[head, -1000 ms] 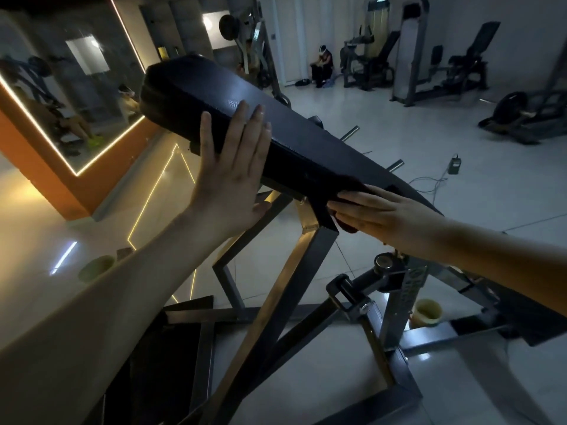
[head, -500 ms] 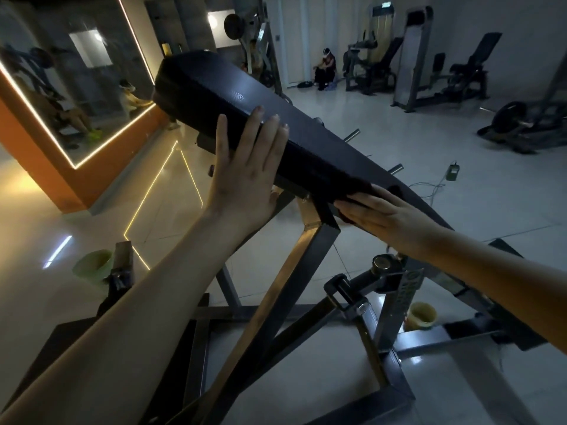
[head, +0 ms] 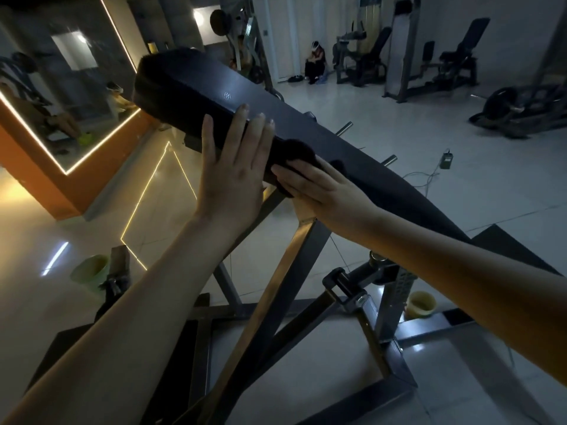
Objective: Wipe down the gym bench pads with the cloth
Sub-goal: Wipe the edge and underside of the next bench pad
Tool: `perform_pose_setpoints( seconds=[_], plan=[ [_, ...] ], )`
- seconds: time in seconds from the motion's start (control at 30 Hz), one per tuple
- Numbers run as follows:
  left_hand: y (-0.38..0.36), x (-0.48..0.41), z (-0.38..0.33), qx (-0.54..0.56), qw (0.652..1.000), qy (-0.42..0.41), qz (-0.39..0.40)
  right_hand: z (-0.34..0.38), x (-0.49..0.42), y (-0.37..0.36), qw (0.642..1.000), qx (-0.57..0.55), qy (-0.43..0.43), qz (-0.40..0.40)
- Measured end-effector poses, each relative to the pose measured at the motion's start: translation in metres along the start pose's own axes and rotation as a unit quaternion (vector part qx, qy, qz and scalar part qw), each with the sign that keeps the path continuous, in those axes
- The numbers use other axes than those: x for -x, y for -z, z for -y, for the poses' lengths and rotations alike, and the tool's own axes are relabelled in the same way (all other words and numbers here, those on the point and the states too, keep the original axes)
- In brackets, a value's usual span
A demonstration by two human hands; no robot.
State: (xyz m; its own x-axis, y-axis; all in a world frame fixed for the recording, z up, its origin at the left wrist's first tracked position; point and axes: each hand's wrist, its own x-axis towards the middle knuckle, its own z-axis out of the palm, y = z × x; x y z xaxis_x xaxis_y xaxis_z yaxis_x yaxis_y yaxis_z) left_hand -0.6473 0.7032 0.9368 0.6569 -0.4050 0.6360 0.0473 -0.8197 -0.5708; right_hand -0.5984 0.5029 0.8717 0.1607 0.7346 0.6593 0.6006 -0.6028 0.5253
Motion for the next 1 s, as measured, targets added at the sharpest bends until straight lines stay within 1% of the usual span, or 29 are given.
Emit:
perform_pose_setpoints(
  seconds=[0.1,0.23,0.3,0.37,0.43,0.5,0.53,0.6,0.67,0.73,0.83,0.93,1.0],
  plan=[
    [-0.002,-0.001,0.002,0.036,0.999,-0.011,-0.003,-0.014,0.043,0.001,0.998,0.028,0.031,0.053],
    [-0.002,-0.003,0.004,0.055,0.998,-0.013,-0.005,-0.026,0.100,0.018,0.991,0.019,0.001,0.130],
    [0.002,-0.002,0.007,0.063,0.998,-0.023,-0.004,-0.029,0.106,0.028,0.989,-0.012,-0.002,0.146],
    [0.007,-0.005,0.014,0.058,0.997,-0.043,-0.007,-0.028,0.091,0.040,0.992,-0.052,0.003,0.113],
    [0.013,-0.010,0.024,0.058,0.997,-0.043,0.007,-0.020,0.057,0.043,0.996,-0.074,0.030,0.049],
    [0.015,-0.012,0.032,0.033,0.998,-0.030,0.033,-0.010,0.013,0.032,0.996,-0.072,0.046,-0.029],
    [0.014,-0.012,0.034,0.002,0.999,-0.031,0.037,-0.005,-0.008,0.022,0.995,-0.063,0.041,-0.063],
    [0.013,-0.009,0.034,-0.047,0.997,-0.042,0.040,0.000,-0.040,0.004,0.992,-0.042,-0.002,-0.120],
    [0.013,-0.008,0.034,-0.042,0.997,-0.049,0.042,-0.001,-0.045,-0.012,0.987,-0.029,-0.033,-0.152],
    [0.011,-0.009,0.035,-0.011,0.998,-0.051,0.035,-0.005,-0.023,-0.020,0.988,-0.029,-0.034,-0.148],
    [0.003,-0.011,0.035,0.033,0.998,-0.051,0.014,-0.016,0.044,-0.022,0.996,-0.026,-0.022,-0.077],
    [-0.007,-0.013,0.032,0.016,0.999,-0.044,-0.010,-0.032,0.090,-0.021,1.000,-0.019,-0.014,-0.012],
    [-0.009,-0.014,0.031,0.022,0.999,-0.041,-0.019,-0.033,0.087,-0.021,0.999,-0.033,-0.006,-0.010]
  ],
)
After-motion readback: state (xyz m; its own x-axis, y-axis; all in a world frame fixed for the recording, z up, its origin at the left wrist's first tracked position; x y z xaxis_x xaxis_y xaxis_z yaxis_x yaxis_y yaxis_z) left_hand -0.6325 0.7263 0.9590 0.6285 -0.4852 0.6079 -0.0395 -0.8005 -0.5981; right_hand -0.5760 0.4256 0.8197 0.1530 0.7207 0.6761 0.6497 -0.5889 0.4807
